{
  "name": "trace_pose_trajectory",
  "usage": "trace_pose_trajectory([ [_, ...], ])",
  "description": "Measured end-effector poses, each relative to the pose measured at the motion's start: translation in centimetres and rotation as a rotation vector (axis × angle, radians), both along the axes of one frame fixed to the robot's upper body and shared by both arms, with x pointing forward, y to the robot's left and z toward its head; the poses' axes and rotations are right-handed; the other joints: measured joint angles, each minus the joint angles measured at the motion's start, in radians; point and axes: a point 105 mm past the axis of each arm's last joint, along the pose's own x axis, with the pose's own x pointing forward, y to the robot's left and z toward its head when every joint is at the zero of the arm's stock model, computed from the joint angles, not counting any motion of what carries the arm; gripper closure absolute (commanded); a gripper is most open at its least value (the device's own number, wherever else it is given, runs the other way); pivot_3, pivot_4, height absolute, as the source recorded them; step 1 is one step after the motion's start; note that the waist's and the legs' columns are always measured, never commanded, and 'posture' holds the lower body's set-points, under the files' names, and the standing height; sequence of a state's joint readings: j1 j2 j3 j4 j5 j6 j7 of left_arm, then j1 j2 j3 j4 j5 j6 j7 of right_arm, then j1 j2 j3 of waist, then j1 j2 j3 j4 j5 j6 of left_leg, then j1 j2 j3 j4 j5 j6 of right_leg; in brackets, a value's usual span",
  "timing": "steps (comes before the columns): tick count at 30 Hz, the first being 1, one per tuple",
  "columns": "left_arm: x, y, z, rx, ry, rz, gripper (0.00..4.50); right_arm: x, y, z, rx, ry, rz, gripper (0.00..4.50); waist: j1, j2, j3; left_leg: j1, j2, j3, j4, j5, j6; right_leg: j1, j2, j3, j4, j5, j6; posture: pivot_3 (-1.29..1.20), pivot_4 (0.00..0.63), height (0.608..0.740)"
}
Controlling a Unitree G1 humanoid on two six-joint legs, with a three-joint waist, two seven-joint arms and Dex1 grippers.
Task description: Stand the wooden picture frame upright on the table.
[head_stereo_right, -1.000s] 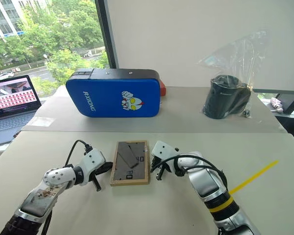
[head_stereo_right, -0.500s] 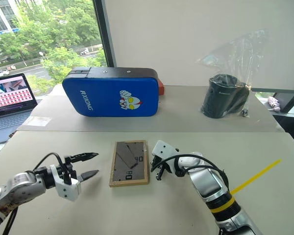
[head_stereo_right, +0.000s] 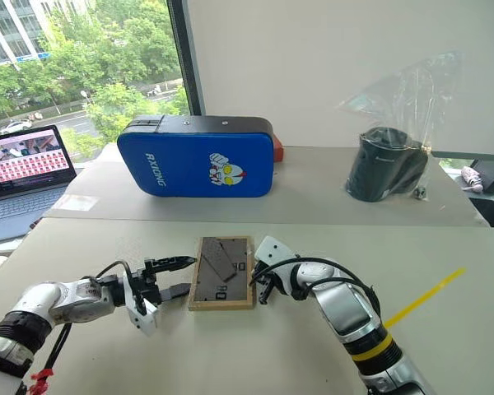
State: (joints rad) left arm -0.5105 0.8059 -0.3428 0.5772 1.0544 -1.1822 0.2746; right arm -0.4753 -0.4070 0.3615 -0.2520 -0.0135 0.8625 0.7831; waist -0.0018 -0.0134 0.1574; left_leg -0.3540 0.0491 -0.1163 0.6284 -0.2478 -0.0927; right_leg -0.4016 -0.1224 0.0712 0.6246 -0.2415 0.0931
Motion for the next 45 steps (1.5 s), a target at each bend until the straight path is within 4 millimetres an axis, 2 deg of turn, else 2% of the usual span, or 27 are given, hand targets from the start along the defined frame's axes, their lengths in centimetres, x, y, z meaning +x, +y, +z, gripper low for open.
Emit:
trace_pose_trajectory([
  [2,0.1,-0.3,0.0,-0.011,0.000,-0.004,0.03,-0.2,0.5,0.0,0.014,0.014,0.004,4.50,0.001,0.000,0.000,0.000,0.000,0.000,0.000,0.000,0.000,0.000,0.000,0.000,0.000,0.000,0.000,0.00,0.150,0.740],
  [5,-0.2,-0.5,-0.2,-0.018,0.018,-0.017,0.84,-0.5,1.0,0.1,0.030,0.018,0.014,4.50,-0.001,0.000,0.000,0.000,0.000,0.000,0.000,0.000,0.000,-0.001,0.000,0.000,0.000,0.000,0.000,0.00,0.150,0.740],
  [9,-1.1,-0.6,-1.3,-0.006,0.070,-0.037,2.38,-0.3,0.4,0.1,0.017,0.015,-0.006,4.50,-0.010,0.000,0.000,-0.002,0.000,0.000,-0.001,0.000,0.000,-0.002,0.000,0.000,-0.001,0.000,0.000,0.00,0.150,0.740],
  [11,-1.3,-0.4,-0.9,-0.002,0.062,-0.052,3.13,0.1,-0.2,0.2,0.009,0.008,-0.029,4.50,-0.012,0.000,0.000,-0.001,0.000,0.000,-0.001,0.000,0.000,-0.002,0.000,0.000,-0.001,-0.001,0.000,0.00,0.150,0.740],
  [12,-1.3,-0.5,-0.5,-0.023,0.054,-0.053,3.32,0.3,-0.6,0.2,0.012,0.010,-0.044,4.50,-0.012,0.000,0.000,-0.001,0.000,0.000,-0.001,0.000,0.000,-0.002,0.000,0.000,-0.001,-0.001,0.000,0.00,0.150,0.740],
  [15,-1.5,-0.4,-0.7,-0.035,0.060,-0.044,3.34,1.9,-2.2,1.3,0.022,-0.003,-0.108,4.50,-0.018,-0.001,0.001,-0.001,0.000,0.000,-0.001,0.000,0.000,-0.002,0.000,0.000,0.000,-0.001,0.000,0.00,0.150,0.740],
  [18,-1.6,-0.4,-0.8,-0.036,0.056,-0.039,3.34,3.1,-2.3,4.0,0.080,-0.042,-0.107,4.50,-0.021,-0.001,0.001,0.000,0.000,0.000,-0.001,0.000,0.000,-0.002,0.000,0.000,0.000,-0.001,0.000,0.00,0.150,0.740],
  [21,-1.6,-0.4,-0.8,-0.037,0.050,-0.032,3.34,4.2,-0.3,7.7,0.191,-0.069,-0.062,3.74,-0.026,-0.001,0.001,0.000,0.000,0.000,-0.001,0.000,0.000,-0.002,0.000,0.000,0.001,-0.001,0.000,0.00,0.150,0.740],
  [24,-1.6,-0.5,-0.8,-0.040,0.047,-0.030,3.34,4.2,2.2,9.9,0.275,-0.054,0.018,2.70,-0.027,-0.001,0.001,-0.001,0.000,0.000,-0.002,0.000,0.000,-0.002,0.000,0.000,0.001,-0.001,-0.001,0.00,0.150,0.740],
  [26,-1.7,-0.4,-0.9,-0.040,0.046,-0.026,3.34,3.9,4.2,10.0,0.323,0.039,0.080,1.98,-0.029,0.000,0.000,0.000,0.000,0.000,-0.002,0.000,0.001,-0.002,0.000,0.000,0.000,0.003,-0.007,0.00,0.150,0.740],
  [29,-1.8,-0.5,-0.9,-0.039,0.041,-0.023,3.34,2.6,6.9,9.0,0.339,0.190,0.188,1.00,-0.028,0.000,0.001,-0.001,0.000,0.000,-0.002,0.000,0.001,-0.002,0.000,0.000,0.000,0.004,-0.008,0.00,0.150,0.740],
  [32,-2.0,-0.6,-1.0,-0.040,0.040,-0.025,3.34,2.5,7.6,7.1,0.269,0.268,0.231,0.05,-0.029,0.000,0.000,0.000,0.000,0.000,-0.002,0.000,0.001,-0.002,0.000,0.000,0.000,0.003,-0.008,0.00,0.150,0.740],
  [34,-2.0,-0.6,-1.0,-0.041,0.033,-0.021,3.34,2.9,7.3,4.8,0.202,0.330,0.224,0.05,-0.030,0.001,0.001,0.000,0.000,0.000,-0.002,0.000,0.001,-0.002,0.000,0.000,0.001,0.003,-0.008,0.00,0.150,0.740],
  [35,-2.1,-0.6,-0.9,-0.041,0.029,-0.018,3.34,2.9,7.3,4.5,0.207,0.342,0.241,0.05,-0.032,0.002,0.001,-0.001,0.000,0.000,-0.002,0.000,0.001,-0.003,0.000,0.000,0.001,0.003,-0.008,0.00,0.150,0.740],
  [41,-2.3,-0.4,-1.0,-0.043,0.025,-0.002,3.34,2.4,8.7,4.5,0.290,0.450,0.306,0.05,-0.042,0.005,-0.001,0.000,0.000,0.000,-0.002,-0.001,0.001,-0.002,0.000,0.000,0.002,0.003,-0.008,0.00,0.150,0.740],
  [45,-2.3,-0.6,-1.0,-0.043,0.023,-0.007,3.34,0.1,9.9,5.4,0.400,0.597,0.411,0.05,-0.041,0.006,0.000,-0.001,0.000,0.000,-0.002,-0.001,0.001,-0.003,0.000,0.000,0.001,0.003,-0.008,0.00,0.150,0.740],
])
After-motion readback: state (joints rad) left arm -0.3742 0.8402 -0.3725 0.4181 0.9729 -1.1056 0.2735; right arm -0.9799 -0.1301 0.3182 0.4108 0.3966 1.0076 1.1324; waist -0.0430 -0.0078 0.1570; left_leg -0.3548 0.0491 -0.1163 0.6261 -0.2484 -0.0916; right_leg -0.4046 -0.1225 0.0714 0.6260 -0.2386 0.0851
